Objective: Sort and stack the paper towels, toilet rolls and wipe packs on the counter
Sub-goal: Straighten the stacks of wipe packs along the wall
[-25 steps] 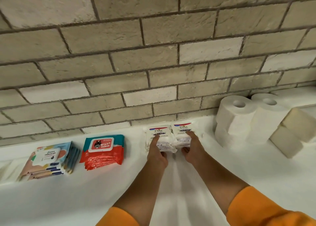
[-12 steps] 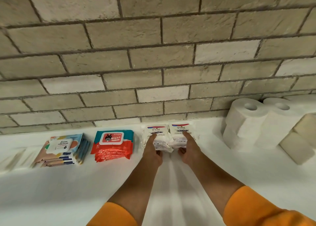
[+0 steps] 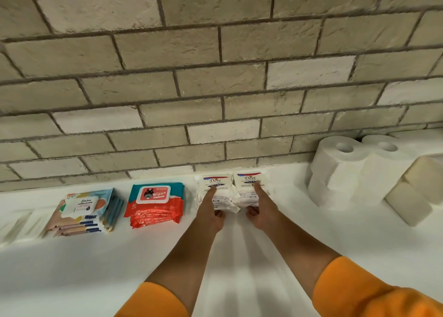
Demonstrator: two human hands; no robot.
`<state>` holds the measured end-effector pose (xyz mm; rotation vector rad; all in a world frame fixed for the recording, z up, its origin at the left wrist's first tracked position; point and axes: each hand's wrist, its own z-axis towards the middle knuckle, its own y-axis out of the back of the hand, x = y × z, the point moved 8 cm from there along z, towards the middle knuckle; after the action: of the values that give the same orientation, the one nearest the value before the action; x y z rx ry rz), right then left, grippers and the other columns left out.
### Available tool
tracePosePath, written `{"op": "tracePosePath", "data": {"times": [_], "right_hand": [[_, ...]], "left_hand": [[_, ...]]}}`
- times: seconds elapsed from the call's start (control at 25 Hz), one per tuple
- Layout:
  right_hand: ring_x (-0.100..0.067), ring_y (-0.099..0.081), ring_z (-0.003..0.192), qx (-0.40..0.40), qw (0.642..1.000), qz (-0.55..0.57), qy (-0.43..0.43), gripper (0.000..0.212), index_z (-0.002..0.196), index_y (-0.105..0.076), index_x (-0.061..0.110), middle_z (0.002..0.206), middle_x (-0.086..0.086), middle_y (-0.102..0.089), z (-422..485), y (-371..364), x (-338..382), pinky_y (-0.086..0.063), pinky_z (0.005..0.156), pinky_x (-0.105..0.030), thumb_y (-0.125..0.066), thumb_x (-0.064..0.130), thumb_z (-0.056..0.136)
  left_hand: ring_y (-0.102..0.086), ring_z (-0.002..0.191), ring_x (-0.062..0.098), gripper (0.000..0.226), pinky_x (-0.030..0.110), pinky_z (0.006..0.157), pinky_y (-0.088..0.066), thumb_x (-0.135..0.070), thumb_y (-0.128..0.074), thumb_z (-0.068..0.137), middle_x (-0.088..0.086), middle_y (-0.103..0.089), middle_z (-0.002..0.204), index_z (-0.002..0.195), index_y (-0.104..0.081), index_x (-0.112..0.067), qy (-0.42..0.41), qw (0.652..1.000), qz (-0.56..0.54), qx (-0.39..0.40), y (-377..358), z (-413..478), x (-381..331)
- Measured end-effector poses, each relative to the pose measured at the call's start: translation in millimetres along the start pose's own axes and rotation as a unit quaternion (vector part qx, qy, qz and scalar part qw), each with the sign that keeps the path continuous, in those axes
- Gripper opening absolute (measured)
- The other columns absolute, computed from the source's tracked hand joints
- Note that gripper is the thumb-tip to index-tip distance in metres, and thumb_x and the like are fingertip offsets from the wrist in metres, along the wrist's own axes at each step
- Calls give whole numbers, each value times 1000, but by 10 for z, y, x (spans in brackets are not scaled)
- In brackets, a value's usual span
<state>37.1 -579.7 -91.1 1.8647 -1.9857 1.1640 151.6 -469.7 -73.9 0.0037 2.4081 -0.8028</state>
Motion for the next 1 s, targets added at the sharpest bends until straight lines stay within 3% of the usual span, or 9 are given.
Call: {"op": "tracePosePath", "data": {"times": [0.12,0.2,0.28,0.36,0.4,0.52,0.64,0.84,1.0], "right_hand": [[-21,-62,71,11,1000,-22,-15,64,119,-70,14,107,-8,-74,-14,20,-32,-52,65,-31,-85,56,74],[-19,-52,62,24,997,-68,-27,68,118,-71,12,93,-9,-67,-73,62,-42,-47,61,-30,-84,60,71],[-24,-57,77,21,992,-123,-32,67,118,-66,12,92,-8,-60,-166,156,-43,-49,69,-36,-86,56,72],[-30,-61,99,10,987,-162,-20,60,120,-61,13,99,-8,-58,-257,278,-30,-51,78,-40,-86,46,76],[-30,-61,100,10,985,-170,-12,58,122,-60,12,100,-7,-56,-313,336,-24,-51,77,-40,-86,41,79],[-28,-58,91,9,985,-170,10,47,120,-61,9,101,-8,-54,-486,514,5,-52,76,-41,-82,28,82],[-30,-57,90,-6,985,-171,22,27,104,-63,8,99,-10,-54,-721,670,50,-53,78,-44,-78,18,85],[-30,-54,83,-64,981,-172,60,8,86,-65,9,90,-9,-53,-1096,1077,129,-51,72,-40,-72,9,87],[-25,-56,82,-107,958,-223,145,26,110,-57,10,93,-7,-58,-1189,1461,287,-48,75,-36,-70,8,88]], "left_hand": [[-66,95,22,72,27,74,-56,-44,-84,73,9,-71,123,135,-62,-14,21,999,44,6,63,7,0],[-59,89,20,71,28,79,-47,-48,-84,73,8,-72,109,129,-64,-10,39,996,75,20,84,-97,15],[-52,99,22,65,33,88,-44,-43,-80,79,11,-61,108,127,-56,-7,55,992,112,23,141,-206,57],[-51,122,28,66,38,103,-44,-34,-81,82,12,-53,125,132,-46,-9,69,987,142,9,237,-306,131],[-53,122,29,63,39,102,-46,-30,-80,83,12,-54,127,132,-48,-8,69,986,151,4,283,-345,180],[-62,94,26,39,34,77,-53,-21,-73,87,10,-62,110,123,-63,-10,54,986,159,6,365,-464,335],[-63,83,25,27,32,66,-53,-15,-72,86,10,-64,100,112,-68,-7,58,984,170,19,379,-629,483],[-62,76,26,15,31,63,-52,-9,-73,84,10,-66,93,98,-67,-6,77,967,240,42,327,-896,722],[-64,82,26,14,33,71,-53,-10,-72,86,9,-69,97,98,-68,-8,73,960,264,58,208,-1023,861]]}}
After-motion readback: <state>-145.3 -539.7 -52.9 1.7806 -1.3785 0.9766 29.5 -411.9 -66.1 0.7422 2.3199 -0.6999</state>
